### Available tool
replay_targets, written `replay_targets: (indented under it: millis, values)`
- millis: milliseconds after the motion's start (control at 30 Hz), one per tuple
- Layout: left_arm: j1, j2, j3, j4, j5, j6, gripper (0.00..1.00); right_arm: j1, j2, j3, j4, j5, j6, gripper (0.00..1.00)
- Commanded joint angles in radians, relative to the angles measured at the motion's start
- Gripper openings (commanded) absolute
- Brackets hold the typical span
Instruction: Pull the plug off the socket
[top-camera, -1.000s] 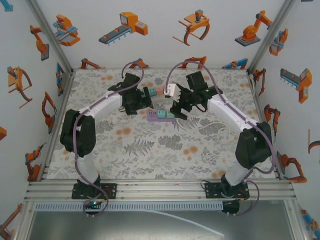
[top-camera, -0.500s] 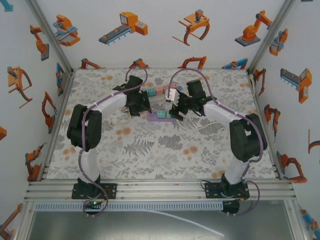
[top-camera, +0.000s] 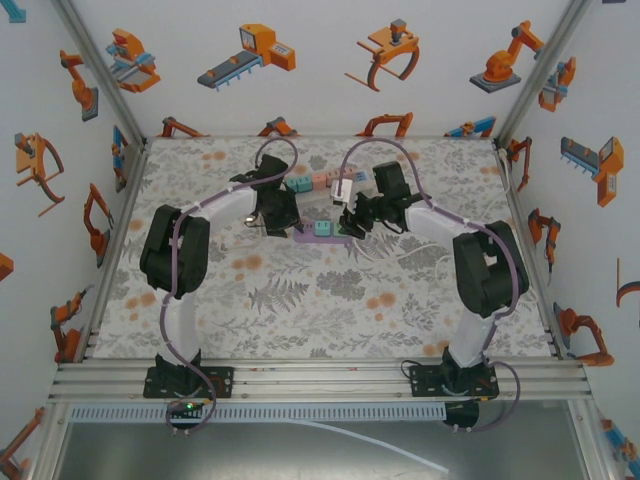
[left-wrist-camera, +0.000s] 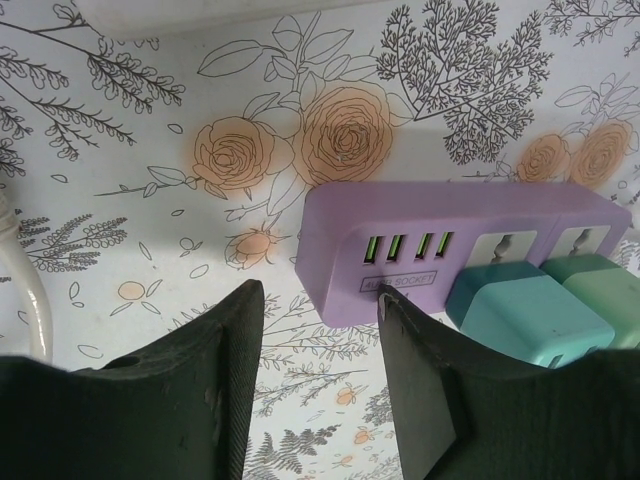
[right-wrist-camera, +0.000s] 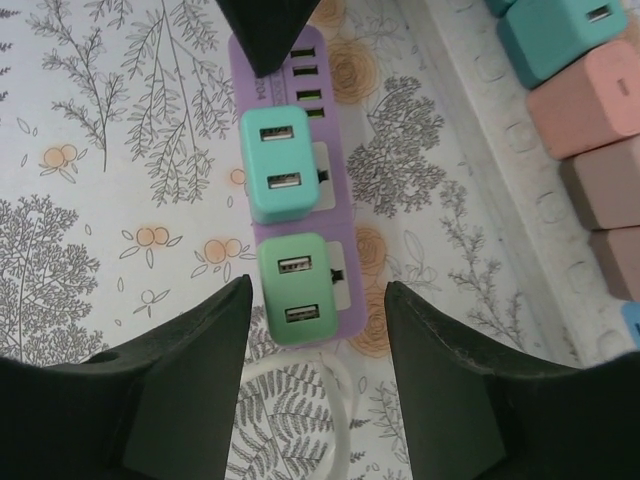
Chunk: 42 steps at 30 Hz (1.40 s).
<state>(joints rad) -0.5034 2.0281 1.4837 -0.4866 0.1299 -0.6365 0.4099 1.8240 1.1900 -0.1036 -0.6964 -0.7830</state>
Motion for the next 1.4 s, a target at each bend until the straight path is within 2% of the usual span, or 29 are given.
replay_targets:
  millis: [0, 200, 333, 500, 600, 767, 900, 1133, 1367]
  values:
    - [-0.001, 0.016, 0.003, -0.021, 0.016, -0.005, 0.48, -0.005, 0.025, 0.017, -0.047, -0.044, -0.017, 0.50]
    - [0.001, 0.019, -0.025, -0.023, 0.013, -0.013, 0.47, -0.005, 0.036, 0.027, -0.059, -0.042, -0.030, 0.44]
    - [0.000, 0.021, -0.043, -0.023, 0.010, -0.013, 0.44, -0.004, 0.038, 0.029, -0.053, -0.051, -0.030, 0.43]
    - [-0.001, 0.027, -0.063, -0.019, 0.011, -0.023, 0.44, -0.003, 0.059, 0.041, -0.035, -0.070, -0.029, 0.42]
    - [-0.001, 0.027, -0.068, -0.015, 0.017, -0.028, 0.43, -0.002, 0.073, 0.053, -0.037, -0.078, -0.029, 0.38]
    - [0.000, 0.023, -0.069, -0.017, 0.013, -0.026, 0.43, 0.000, 0.081, 0.059, -0.038, -0.072, -0.031, 0.38]
    - [-0.001, 0.024, -0.077, -0.016, 0.010, -0.027, 0.43, 0.000, 0.079, 0.062, -0.037, -0.090, -0.041, 0.29]
    - [-0.001, 0.037, -0.085, -0.067, -0.074, -0.045, 0.37, 0.000, 0.042, 0.066, -0.056, -0.118, -0.051, 0.23]
    - [-0.001, 0.054, -0.101, -0.072, -0.092, -0.053, 0.35, 0.000, 0.024, 0.068, -0.060, -0.151, -0.050, 0.20]
